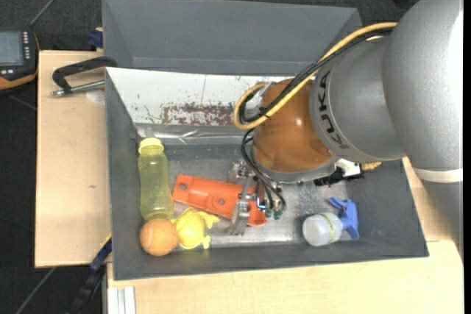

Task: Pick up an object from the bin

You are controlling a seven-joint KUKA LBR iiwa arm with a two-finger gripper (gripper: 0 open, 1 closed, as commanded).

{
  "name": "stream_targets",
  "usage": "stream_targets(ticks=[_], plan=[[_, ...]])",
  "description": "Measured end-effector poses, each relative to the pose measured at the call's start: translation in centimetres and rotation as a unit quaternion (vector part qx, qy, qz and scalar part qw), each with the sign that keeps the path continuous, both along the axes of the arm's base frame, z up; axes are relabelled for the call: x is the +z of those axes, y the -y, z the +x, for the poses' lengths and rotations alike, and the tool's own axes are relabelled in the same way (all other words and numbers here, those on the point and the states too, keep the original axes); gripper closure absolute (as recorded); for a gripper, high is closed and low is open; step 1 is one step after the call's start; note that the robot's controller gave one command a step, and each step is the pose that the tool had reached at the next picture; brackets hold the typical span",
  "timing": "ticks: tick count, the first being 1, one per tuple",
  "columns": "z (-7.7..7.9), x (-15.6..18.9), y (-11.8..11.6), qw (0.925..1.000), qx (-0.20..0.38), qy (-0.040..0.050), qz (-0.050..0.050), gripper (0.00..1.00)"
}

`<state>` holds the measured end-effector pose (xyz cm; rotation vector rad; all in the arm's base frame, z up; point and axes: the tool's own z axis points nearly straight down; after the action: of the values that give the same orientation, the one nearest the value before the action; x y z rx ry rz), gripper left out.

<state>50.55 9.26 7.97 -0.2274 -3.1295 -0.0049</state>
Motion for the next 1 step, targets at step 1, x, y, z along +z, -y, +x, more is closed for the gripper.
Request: stream_targets(ticks=[1], plan=[[-1.41, -0.97, -0.3, 0.9988, -0.048, -0.0003, 0.0, 1.0]])
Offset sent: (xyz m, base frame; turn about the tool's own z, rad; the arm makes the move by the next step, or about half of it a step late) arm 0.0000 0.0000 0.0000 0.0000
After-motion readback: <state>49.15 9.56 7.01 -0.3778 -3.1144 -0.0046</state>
